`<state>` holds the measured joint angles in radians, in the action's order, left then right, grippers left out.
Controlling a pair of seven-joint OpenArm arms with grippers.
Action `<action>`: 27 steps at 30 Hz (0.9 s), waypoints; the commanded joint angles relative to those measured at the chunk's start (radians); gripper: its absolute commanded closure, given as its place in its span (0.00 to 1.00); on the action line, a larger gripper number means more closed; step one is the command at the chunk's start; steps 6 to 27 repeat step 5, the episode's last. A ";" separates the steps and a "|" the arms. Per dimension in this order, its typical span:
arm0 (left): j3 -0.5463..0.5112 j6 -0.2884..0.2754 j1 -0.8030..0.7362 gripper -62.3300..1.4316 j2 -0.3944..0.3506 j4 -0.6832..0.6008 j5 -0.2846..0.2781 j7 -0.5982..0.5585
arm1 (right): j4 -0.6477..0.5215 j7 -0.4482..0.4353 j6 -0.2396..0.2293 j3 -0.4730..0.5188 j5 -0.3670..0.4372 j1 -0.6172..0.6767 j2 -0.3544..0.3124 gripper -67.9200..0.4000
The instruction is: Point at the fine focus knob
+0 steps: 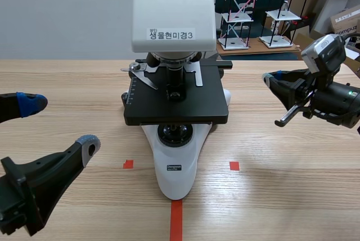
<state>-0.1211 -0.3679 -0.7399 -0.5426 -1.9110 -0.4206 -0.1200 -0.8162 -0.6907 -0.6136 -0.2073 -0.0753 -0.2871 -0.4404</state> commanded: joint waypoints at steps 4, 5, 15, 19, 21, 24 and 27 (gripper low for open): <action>-0.004 -0.001 -0.008 0.00 0.008 -0.016 -0.009 -0.010 | -0.019 -0.015 0.004 0.004 0.015 -0.012 -0.014 0.99; -0.004 -0.001 -0.008 0.00 0.008 -0.016 -0.009 -0.010 | -0.019 -0.015 0.004 0.004 0.015 -0.012 -0.014 0.99; -0.004 -0.001 -0.008 0.00 0.008 -0.016 -0.009 -0.010 | -0.019 -0.015 0.004 0.004 0.015 -0.012 -0.014 0.99; -0.004 -0.001 -0.008 0.00 0.008 -0.016 -0.009 -0.010 | -0.019 -0.015 0.004 0.004 0.015 -0.012 -0.014 0.99; -0.004 -0.001 -0.008 0.00 0.008 -0.016 -0.009 -0.010 | -0.019 -0.015 0.004 0.004 0.015 -0.012 -0.014 0.99; -0.004 -0.001 -0.008 0.00 0.008 -0.016 -0.009 -0.010 | -0.019 -0.015 0.004 0.004 0.015 -0.012 -0.014 0.99; -0.004 -0.001 -0.008 0.00 0.008 -0.016 -0.009 -0.010 | -0.019 -0.015 0.004 0.004 0.015 -0.012 -0.014 0.99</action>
